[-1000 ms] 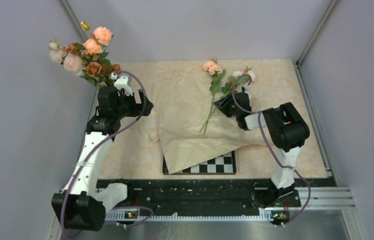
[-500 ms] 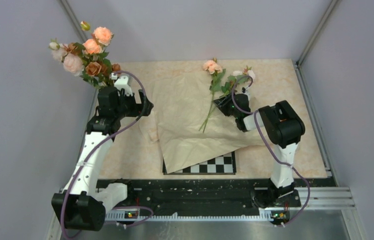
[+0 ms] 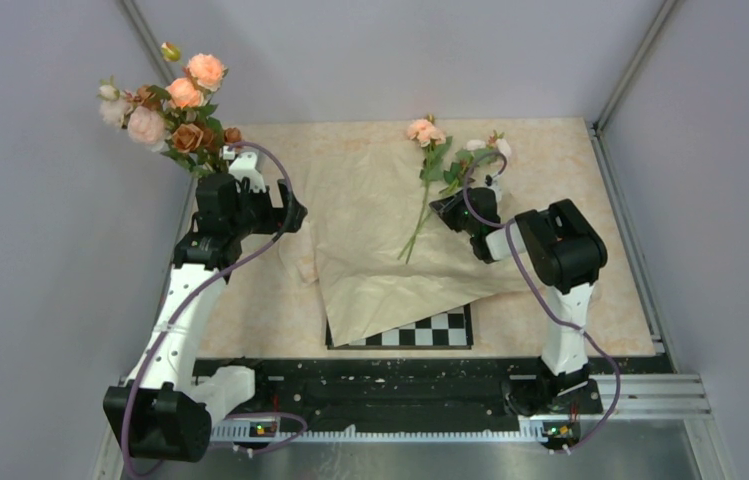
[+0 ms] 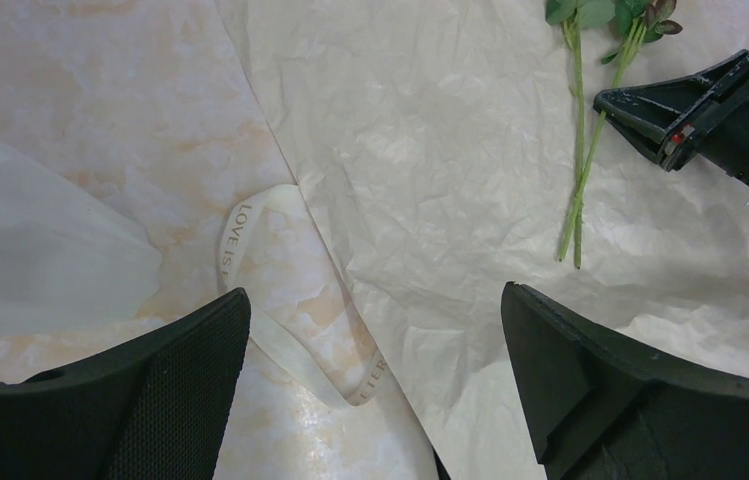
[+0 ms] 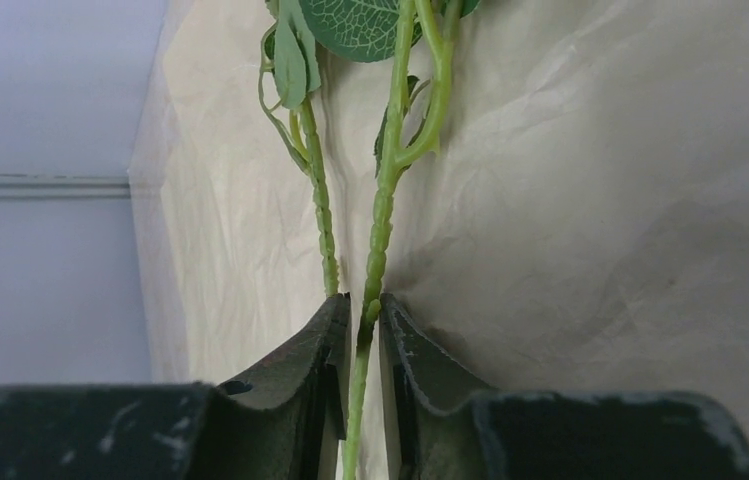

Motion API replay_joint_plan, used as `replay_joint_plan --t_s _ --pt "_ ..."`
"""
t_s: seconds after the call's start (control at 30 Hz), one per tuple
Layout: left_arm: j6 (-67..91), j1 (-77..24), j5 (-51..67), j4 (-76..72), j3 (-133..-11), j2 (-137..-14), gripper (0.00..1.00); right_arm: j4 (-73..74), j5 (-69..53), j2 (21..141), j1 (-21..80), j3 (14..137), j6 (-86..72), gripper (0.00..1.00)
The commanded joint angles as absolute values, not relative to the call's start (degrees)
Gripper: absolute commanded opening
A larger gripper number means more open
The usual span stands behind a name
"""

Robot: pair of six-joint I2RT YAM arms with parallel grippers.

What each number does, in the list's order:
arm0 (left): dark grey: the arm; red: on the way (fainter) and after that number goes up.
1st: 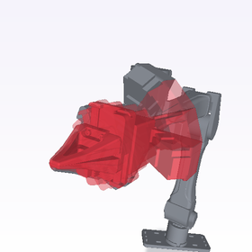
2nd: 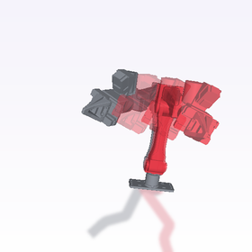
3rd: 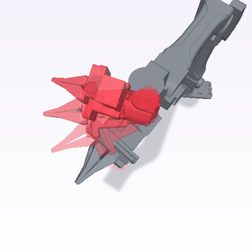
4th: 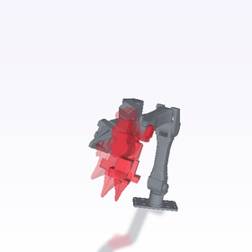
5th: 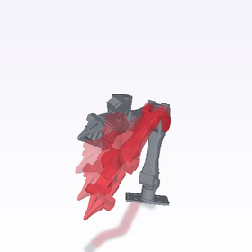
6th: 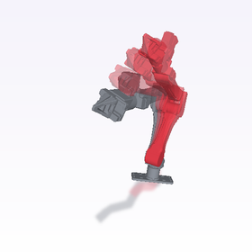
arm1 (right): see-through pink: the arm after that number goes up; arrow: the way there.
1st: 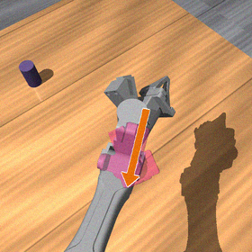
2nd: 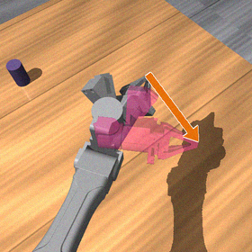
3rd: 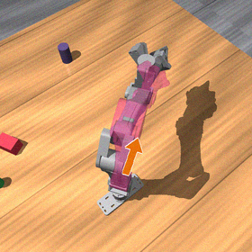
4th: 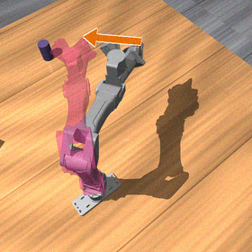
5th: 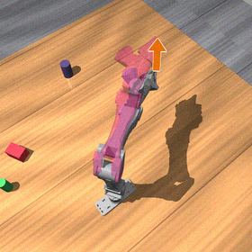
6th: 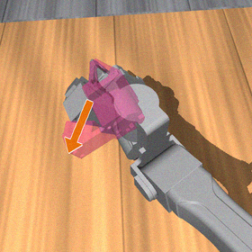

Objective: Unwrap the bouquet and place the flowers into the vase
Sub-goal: Pick up the fake flower from the wrapping paper.

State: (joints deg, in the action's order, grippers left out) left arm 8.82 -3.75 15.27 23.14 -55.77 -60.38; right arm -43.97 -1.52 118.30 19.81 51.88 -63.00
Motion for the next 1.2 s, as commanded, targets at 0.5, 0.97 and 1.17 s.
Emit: replay_joint_plan --t_s 0.5,0.97,1.17 --pt "7.33 -3.65 17.46 20.82 -55.03 -58.54 0.99 -46.76 -0.26 112.51 19.45 51.02 -58.42 0.00" --pt "10.39 -4.63 23.55 18.67 -54.66 -57.31 0.99 -42.78 -2.07 97.26 19.86 48.49 -50.07 0.00" --pt "22.68 -7.31 29.41 10.31 -54.02 -53.49 0.99 -34.71 -10.34 87.94 21.71 50.41 -39.88 0.00"
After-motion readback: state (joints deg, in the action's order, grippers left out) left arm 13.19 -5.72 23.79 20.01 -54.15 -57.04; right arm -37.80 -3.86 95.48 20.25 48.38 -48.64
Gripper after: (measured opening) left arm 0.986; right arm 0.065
